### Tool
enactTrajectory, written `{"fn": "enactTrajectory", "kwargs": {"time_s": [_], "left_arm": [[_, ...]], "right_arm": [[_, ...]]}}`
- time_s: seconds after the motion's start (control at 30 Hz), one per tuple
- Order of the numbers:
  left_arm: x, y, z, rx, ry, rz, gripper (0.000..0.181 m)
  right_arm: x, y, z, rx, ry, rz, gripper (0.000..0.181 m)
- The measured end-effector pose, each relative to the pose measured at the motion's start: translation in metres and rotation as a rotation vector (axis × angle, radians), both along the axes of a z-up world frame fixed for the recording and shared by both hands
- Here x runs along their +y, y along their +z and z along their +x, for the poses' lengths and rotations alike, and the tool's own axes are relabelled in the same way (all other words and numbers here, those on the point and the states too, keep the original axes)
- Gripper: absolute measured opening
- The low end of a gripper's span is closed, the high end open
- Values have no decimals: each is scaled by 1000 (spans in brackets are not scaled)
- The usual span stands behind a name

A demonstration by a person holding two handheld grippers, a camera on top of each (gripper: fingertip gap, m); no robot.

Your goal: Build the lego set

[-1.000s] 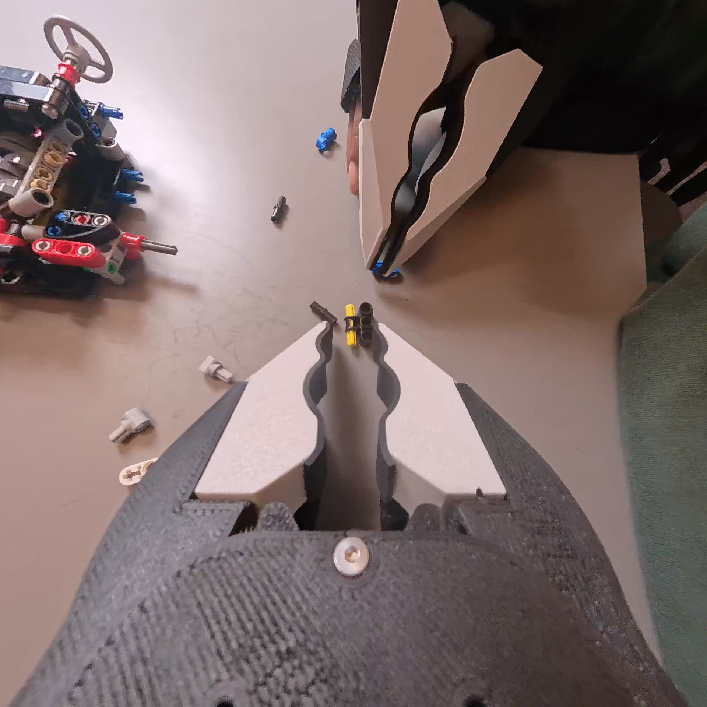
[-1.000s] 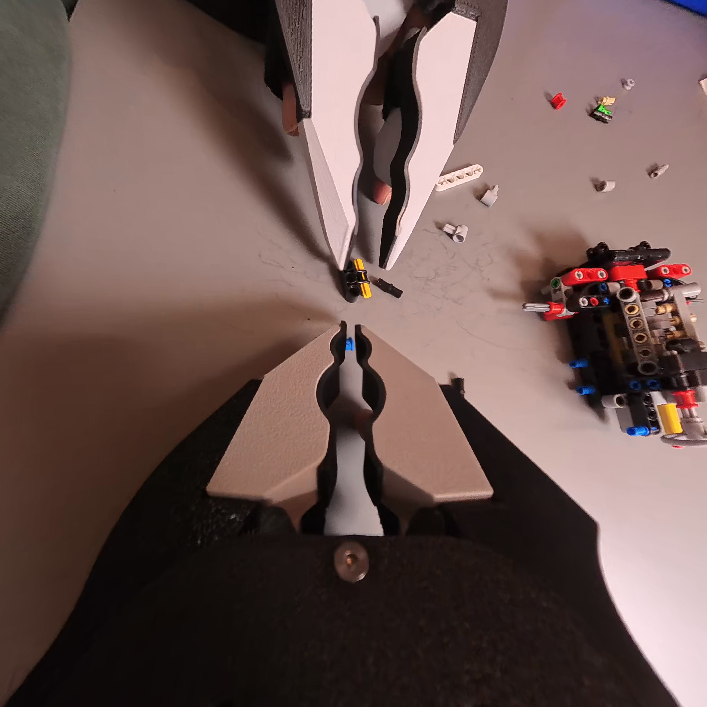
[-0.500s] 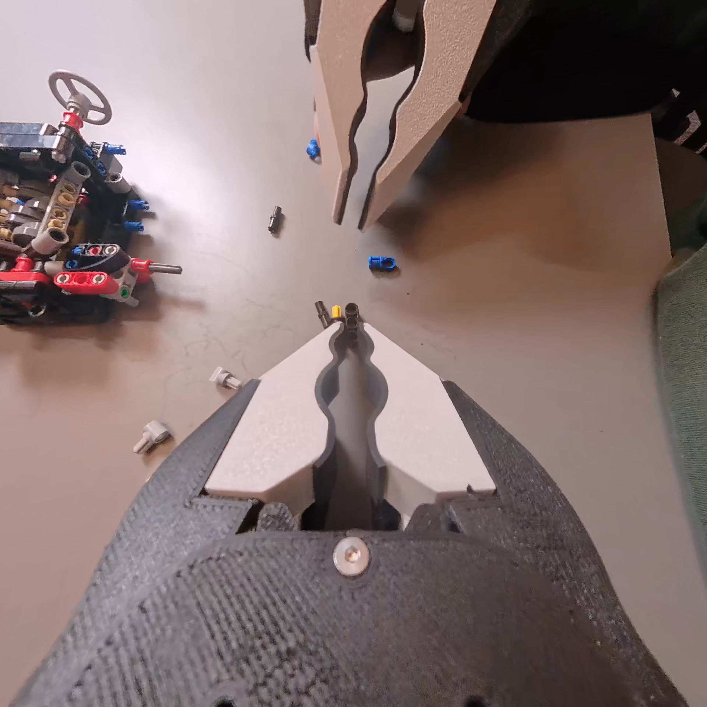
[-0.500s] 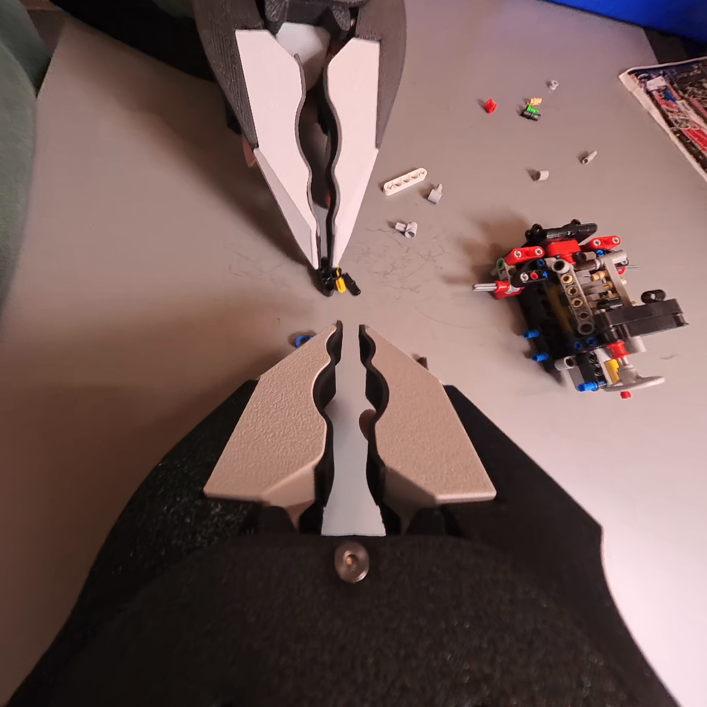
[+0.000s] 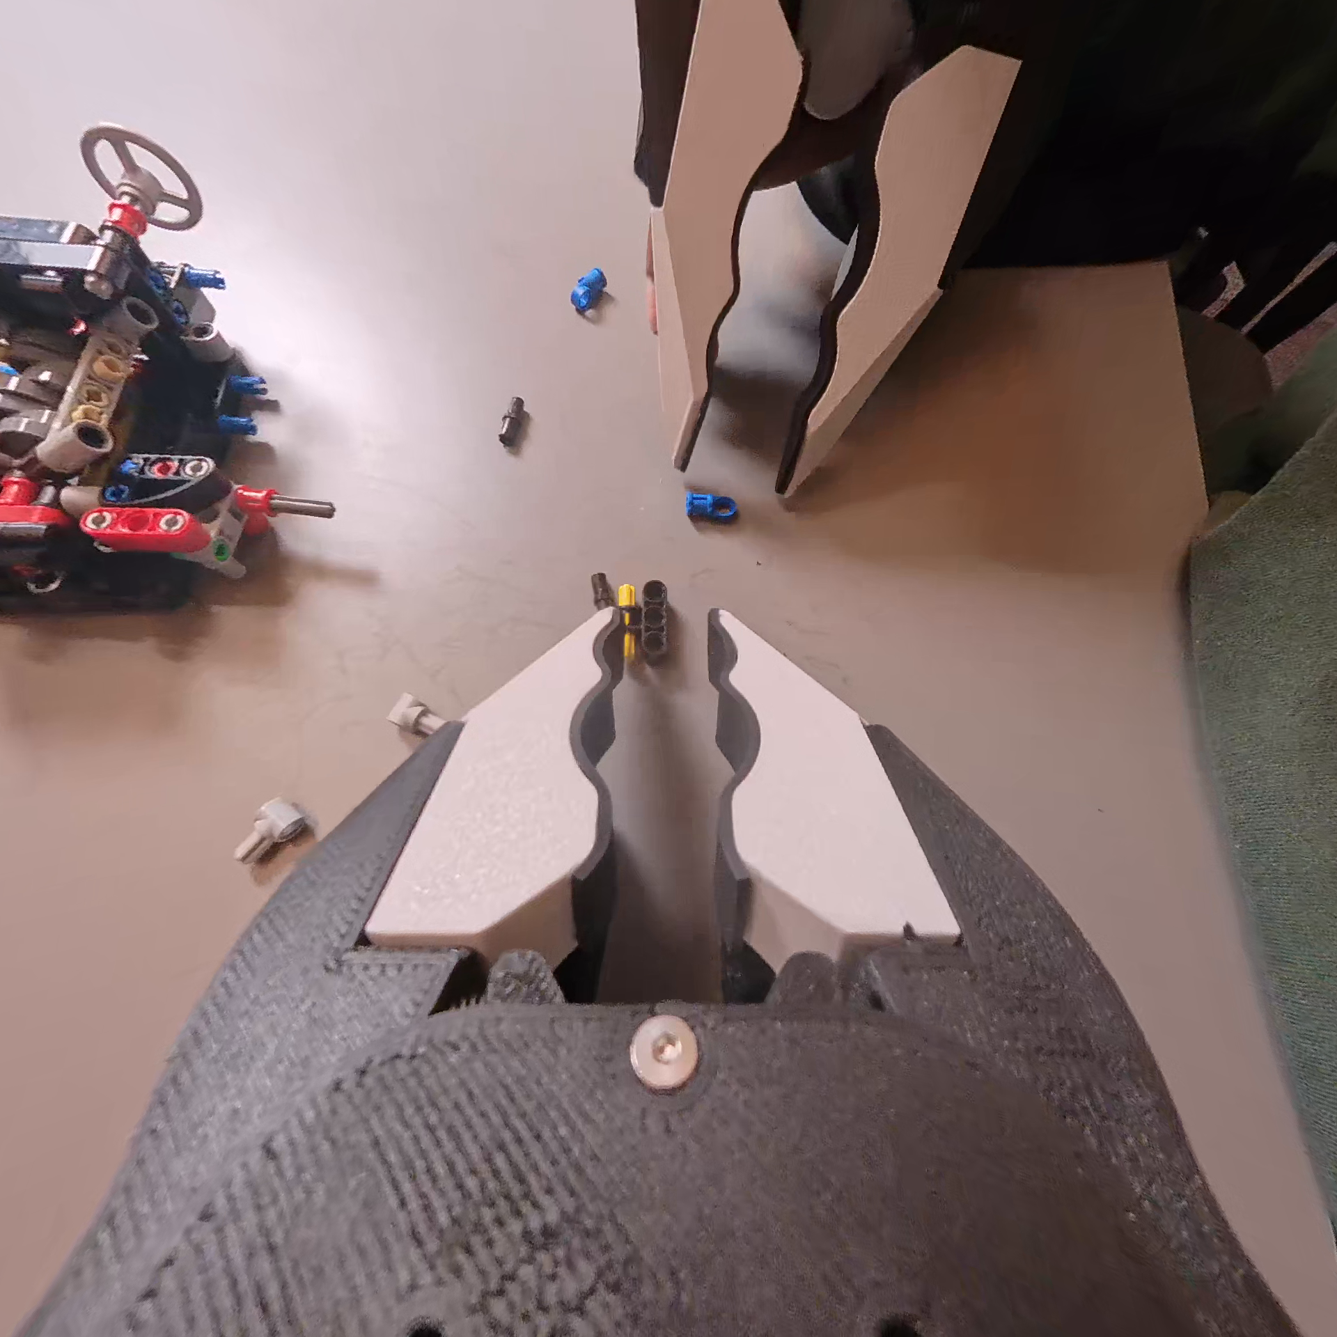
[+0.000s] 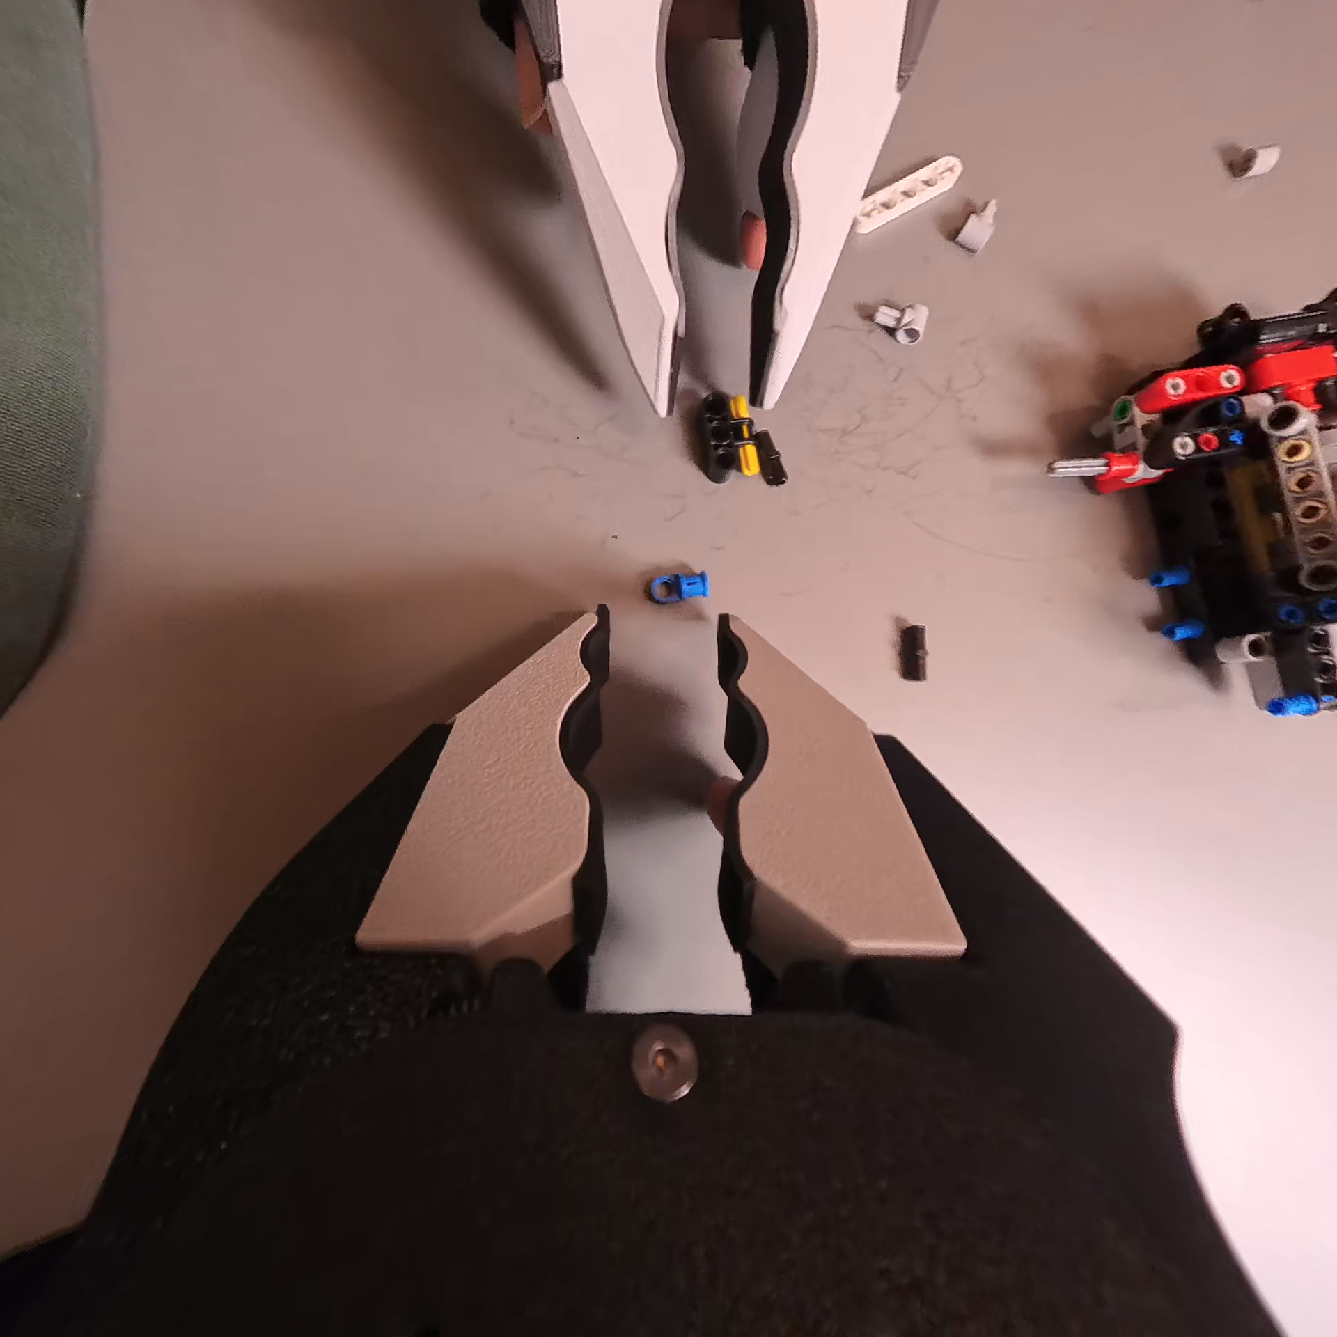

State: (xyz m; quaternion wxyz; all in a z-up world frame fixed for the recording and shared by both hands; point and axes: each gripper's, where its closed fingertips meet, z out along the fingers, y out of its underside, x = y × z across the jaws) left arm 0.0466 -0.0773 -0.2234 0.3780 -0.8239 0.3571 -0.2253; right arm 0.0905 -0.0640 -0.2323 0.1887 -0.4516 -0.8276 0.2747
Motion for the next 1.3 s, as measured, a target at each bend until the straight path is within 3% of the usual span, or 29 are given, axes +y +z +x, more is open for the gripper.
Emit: {"fn": "enactTrajectory", "kwargs": {"time_s": [0.2,0.37,0.57,0.8,1.07,1.3], "left_arm": [[-1,-4,2,29,-15,4,11],[0,-4,-2,35,-9,9,12],[4,2,-13,12,33,21,16],[2,0,-14,23,25,22,17],[0,-4,-6,25,2,11,16],[0,-5,-2,22,-9,13,15]], "right_arm": [[-2,-3,-6,-14,10,32,24],[-3,-3,-12,-25,66,36,15],[-2,-3,-21,-25,105,30,20],[4,1,-11,6,34,21,26],[-5,-3,-18,-22,-15,36,15],[-4,-3,-25,6,65,35,7]]}}
